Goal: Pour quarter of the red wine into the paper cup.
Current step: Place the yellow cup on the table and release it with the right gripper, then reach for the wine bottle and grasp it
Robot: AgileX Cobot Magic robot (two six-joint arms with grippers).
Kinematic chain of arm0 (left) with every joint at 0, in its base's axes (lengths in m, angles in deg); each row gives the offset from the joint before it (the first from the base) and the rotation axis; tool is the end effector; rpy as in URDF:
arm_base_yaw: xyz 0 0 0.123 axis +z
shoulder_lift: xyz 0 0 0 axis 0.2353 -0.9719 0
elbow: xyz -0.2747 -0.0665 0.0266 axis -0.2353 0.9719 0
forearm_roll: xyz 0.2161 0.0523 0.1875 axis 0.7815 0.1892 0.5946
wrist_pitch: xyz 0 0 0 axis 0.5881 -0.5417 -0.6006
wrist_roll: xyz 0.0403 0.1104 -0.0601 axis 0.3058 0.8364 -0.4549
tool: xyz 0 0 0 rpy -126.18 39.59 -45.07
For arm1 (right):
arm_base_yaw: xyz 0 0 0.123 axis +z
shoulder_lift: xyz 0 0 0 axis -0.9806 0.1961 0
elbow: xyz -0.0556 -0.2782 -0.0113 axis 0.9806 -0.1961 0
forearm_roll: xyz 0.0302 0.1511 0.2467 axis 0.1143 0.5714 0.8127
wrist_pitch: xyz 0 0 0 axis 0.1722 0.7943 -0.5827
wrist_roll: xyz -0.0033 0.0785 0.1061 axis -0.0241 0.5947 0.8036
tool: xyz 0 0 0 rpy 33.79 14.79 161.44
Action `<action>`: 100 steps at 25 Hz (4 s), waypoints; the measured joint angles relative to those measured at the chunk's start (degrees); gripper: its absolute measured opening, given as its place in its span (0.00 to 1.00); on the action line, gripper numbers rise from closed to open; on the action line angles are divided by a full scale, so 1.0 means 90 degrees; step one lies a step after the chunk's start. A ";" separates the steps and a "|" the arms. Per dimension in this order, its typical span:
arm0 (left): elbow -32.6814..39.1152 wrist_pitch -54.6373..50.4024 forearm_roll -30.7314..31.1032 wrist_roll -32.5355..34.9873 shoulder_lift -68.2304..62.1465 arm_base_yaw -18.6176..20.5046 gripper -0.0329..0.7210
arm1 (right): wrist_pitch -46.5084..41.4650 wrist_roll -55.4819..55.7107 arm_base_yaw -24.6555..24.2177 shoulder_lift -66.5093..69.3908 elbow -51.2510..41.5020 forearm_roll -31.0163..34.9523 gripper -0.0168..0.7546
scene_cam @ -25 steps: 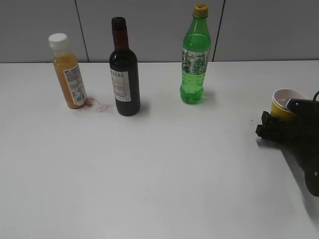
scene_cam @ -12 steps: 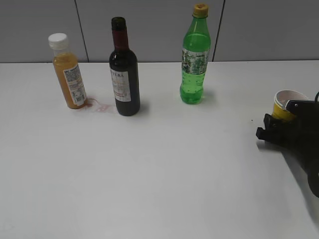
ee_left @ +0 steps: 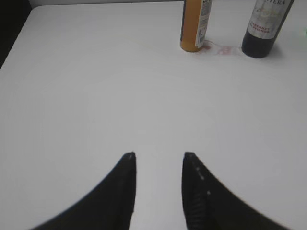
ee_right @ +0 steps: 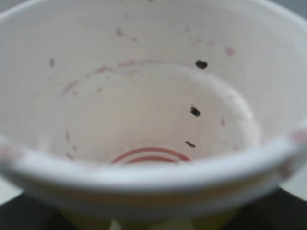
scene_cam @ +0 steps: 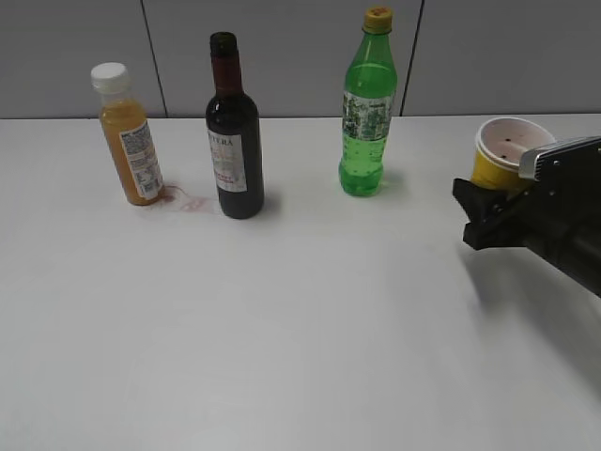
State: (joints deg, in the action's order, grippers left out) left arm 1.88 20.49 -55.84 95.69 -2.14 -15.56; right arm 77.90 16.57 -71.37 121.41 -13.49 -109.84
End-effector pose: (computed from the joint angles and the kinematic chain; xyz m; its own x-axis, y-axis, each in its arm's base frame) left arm 0.0669 -0.0176 0.2668 -0.4781 0.1108 -0.8713 0.1806 0.9832 0.0260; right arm 0.3179 0.0848 0.0618 -0.1710 -0.0954 -0.9806 -0.4551 0.8904 -0.0073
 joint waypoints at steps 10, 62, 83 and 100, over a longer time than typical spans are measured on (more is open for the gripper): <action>0.0000 0.0000 0.0000 0.0005 0.0000 0.0000 0.36 | -0.0273 0.2984 0.0063 -0.0063 0.1808 -0.4983 0.61; 0.0000 0.0000 0.0000 -0.0002 0.0000 0.0000 0.36 | -0.1674 0.5567 0.2738 0.3302 0.6676 -0.8517 0.84; 0.0000 0.0000 0.0000 0.0007 0.0000 0.0000 0.36 | -0.2251 0.7004 0.1290 0.0837 0.4988 -0.9309 0.81; 0.0000 0.0000 0.0000 0.0003 0.0000 0.0000 0.36 | -1.1752 0.3958 0.0939 -0.1532 0.5018 -0.4219 0.76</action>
State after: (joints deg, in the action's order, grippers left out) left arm 1.88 20.49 -55.84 95.72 -2.14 -15.56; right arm -27.87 52.19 -62.91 107.63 31.67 -147.81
